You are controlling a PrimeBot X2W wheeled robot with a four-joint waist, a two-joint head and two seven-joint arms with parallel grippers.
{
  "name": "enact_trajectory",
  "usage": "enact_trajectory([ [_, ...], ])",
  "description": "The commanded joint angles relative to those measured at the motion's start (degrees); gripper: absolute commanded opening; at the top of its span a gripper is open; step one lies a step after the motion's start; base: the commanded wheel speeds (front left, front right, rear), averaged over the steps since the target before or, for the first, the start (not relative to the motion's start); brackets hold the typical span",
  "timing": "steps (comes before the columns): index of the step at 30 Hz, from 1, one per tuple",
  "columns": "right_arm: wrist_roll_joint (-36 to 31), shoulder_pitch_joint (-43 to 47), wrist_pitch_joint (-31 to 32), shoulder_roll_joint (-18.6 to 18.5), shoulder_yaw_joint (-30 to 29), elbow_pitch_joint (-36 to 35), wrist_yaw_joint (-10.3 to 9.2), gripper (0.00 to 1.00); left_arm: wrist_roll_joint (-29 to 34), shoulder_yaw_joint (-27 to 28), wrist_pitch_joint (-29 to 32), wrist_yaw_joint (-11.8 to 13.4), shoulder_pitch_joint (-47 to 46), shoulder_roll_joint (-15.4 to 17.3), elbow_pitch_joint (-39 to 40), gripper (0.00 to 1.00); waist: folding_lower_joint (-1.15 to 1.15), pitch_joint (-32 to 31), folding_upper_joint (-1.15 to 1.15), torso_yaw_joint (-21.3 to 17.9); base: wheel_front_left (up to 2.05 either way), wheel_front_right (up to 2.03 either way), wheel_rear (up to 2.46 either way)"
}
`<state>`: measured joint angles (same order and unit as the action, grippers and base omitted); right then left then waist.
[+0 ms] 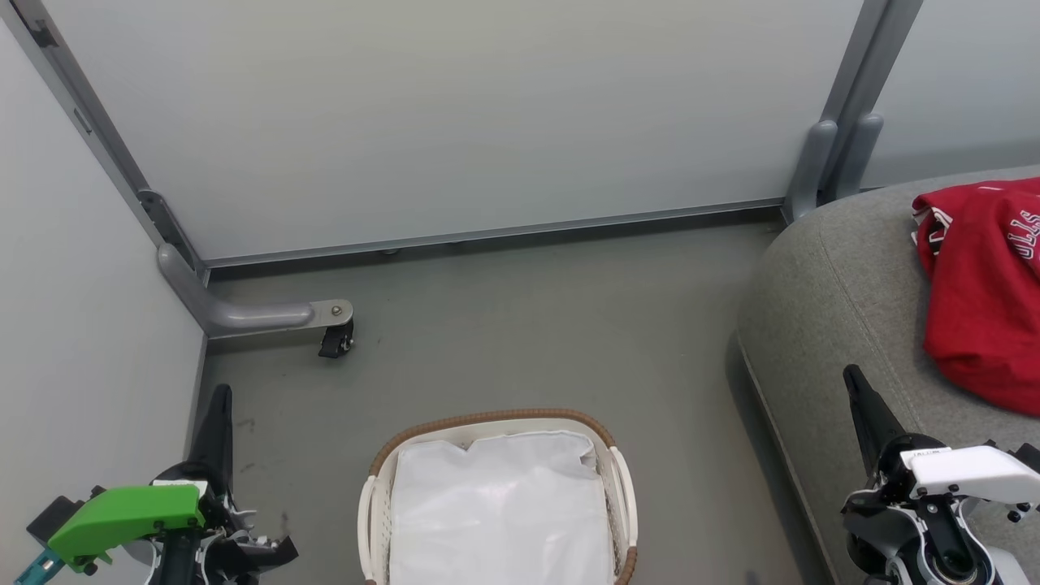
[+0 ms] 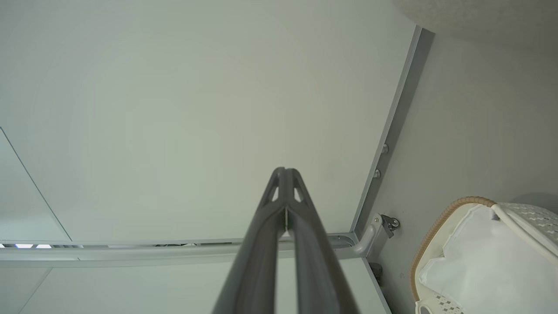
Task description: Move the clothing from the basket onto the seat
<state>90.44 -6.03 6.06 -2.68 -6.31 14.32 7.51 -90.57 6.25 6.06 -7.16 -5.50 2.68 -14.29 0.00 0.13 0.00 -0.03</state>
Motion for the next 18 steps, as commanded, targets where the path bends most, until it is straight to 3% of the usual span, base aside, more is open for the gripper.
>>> enact_trajectory([
  [1,1.21,-0.32,0.46,-0.36,-0.27,-0.35,-0.04,0.00,-1.19,0.34,0.45,-0.46,-1.12,0.36,0.29,0.00,0.00,0.02,0.00,0.01,0.00,0.00,0.00],
  [18,2.07,-0.23,0.67,-0.36,-0.35,-0.47,-0.04,0.00,-1.92,0.43,0.68,-0.52,-1.04,0.36,0.31,0.00,0.00,0.05,0.00,0.03,0.00,0.00,0.00],
])
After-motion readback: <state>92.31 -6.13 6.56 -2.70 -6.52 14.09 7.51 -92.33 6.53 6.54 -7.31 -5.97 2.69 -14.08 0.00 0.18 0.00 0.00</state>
